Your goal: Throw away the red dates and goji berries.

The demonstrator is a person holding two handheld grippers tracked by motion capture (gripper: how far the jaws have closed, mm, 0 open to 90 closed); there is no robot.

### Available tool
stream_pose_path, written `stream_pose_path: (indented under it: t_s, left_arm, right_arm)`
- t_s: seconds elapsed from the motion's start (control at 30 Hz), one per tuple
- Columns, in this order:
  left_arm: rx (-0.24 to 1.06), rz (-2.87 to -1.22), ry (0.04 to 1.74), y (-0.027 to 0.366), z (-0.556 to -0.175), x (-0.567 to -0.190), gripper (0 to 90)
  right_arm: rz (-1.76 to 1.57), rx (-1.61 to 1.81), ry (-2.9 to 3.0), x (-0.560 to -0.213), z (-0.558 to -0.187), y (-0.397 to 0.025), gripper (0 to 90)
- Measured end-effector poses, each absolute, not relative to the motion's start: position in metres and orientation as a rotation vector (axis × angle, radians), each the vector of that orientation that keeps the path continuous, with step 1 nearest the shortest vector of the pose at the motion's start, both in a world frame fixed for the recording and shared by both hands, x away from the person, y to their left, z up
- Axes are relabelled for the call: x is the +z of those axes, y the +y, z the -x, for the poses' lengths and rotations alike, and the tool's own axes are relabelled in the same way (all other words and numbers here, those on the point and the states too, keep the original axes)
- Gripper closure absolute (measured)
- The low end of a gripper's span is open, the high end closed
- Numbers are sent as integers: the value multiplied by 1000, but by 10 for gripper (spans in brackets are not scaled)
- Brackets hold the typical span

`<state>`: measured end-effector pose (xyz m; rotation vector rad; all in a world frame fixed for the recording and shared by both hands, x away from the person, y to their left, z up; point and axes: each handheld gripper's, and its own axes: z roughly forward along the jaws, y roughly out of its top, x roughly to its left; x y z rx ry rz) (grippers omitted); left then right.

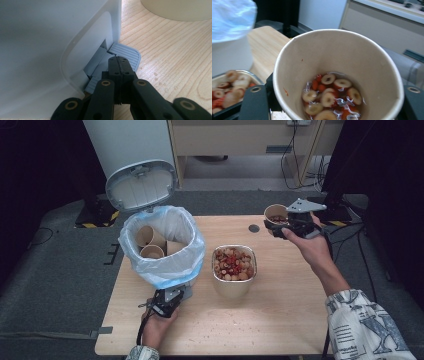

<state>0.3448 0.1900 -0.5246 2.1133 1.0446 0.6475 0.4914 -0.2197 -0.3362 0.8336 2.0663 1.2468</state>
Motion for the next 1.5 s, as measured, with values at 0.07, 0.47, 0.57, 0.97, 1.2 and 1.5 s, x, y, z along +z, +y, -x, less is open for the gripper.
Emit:
stream_pose_path:
  t_s: [0.07, 0.47, 0.57, 0.97, 1.2, 1.5]
  left_arm:
    - [647, -2114, 1044, 190, -345, -525, 896]
    - [647, -2114, 1044, 190, -345, -525, 896]
    - [648, -2114, 1044, 190, -345, -525, 896]
    - [646, -2114, 1044, 190, -345, -524, 896]
    - [646, -2114, 1044, 190, -345, -525, 895]
    - [646, -2114, 1045, 190, -345, -525, 896]
  right_arm:
    - [-824, 1247, 2072, -335, -491, -217, 300]
    - [-740, 1247, 2077, -333, -487, -198, 300]
    - [-695, 1248, 2079, -331, -485, -191, 300]
    - [-575, 1202, 2080, -325, -482, -177, 300]
    - [-525, 1176, 2099, -325, -479, -172, 299]
    - [-508, 1163, 2090, -323, -477, -168, 299]
